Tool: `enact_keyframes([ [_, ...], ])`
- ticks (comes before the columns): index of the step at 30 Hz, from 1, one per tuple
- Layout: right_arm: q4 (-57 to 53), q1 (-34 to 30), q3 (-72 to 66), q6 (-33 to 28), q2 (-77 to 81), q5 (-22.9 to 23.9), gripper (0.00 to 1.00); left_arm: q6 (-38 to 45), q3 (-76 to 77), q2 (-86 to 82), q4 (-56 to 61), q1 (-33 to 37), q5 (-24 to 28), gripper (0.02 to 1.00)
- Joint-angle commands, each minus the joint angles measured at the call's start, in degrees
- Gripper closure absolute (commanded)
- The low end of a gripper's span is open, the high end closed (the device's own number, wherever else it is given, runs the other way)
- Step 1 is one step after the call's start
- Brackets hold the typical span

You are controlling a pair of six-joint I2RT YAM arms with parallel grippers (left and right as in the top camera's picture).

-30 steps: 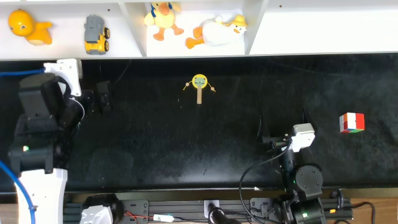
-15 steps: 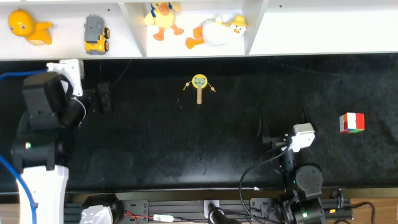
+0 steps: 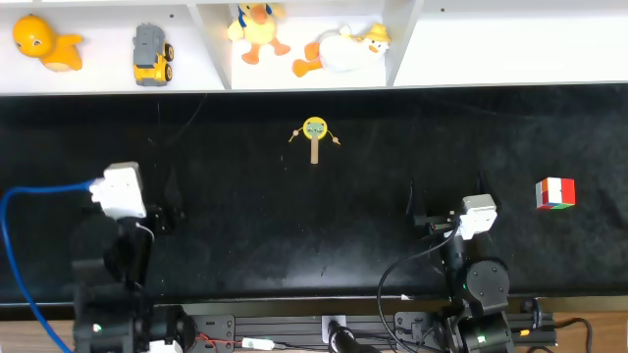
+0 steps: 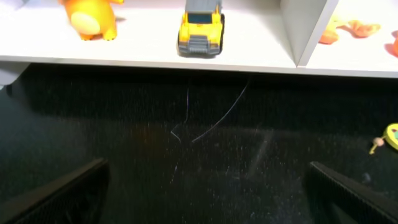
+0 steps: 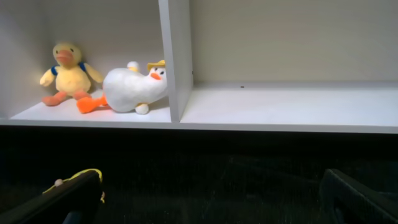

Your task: Store Toys

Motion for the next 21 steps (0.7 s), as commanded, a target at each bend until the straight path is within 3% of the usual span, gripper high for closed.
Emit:
enact_keyframes([
  [1, 0.2, 0.3, -0.7, -0.2, -0.5, 0.2, 0.005, -3.5, -6.8, -6.7, 1.9, 0.8, -0.5, 0.020],
  [11, 0.2, 0.3, -0.7, -0.2, -0.5, 0.2, 0.005, -6.2, -17.9, -15.9, 10.8, 0.8, 0.6, 0.020],
  [21, 0.2, 0.3, -0.7, -0.2, -0.5, 0.2, 0.005, -8.1, -21.3, -23.5, 12.1, 0.2, 0.5, 0.020],
])
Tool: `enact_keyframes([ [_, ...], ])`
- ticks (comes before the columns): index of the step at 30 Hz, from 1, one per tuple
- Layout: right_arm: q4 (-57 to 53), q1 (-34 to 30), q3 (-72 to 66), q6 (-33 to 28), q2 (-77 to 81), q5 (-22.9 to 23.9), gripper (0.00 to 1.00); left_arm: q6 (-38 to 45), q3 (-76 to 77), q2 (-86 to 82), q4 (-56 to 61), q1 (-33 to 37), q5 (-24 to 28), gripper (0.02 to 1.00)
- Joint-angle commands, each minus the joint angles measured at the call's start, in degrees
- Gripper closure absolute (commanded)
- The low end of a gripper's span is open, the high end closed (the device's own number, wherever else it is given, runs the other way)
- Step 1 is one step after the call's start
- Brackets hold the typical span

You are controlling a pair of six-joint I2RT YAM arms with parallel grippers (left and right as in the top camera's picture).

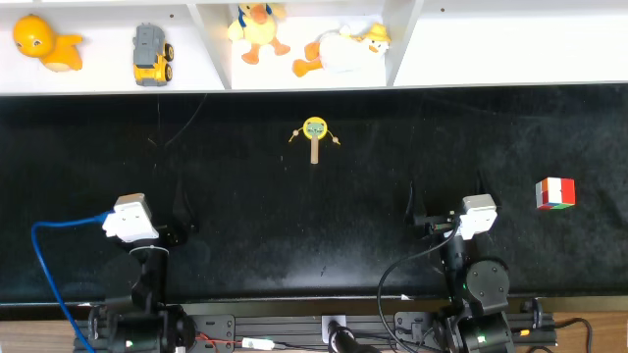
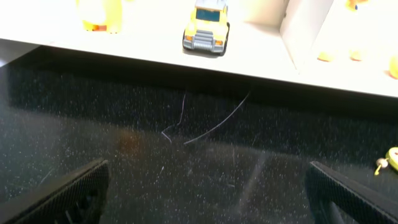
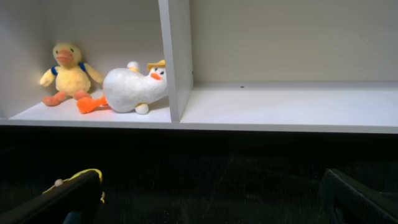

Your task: Store Toys

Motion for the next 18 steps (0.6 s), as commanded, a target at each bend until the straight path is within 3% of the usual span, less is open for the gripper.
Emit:
enact_keyframes([
  [1, 0.2, 0.3, -0.7, -0.2, -0.5, 0.2, 0.007, -1.3, -0.7, -2.6, 1.2, -0.1, 0.4, 0.020],
  [18, 0.2, 0.3, -0.7, -0.2, -0.5, 0.2, 0.005, -0.8, -3.4, -3.6, 6.2, -0.1, 0.0, 0.020],
])
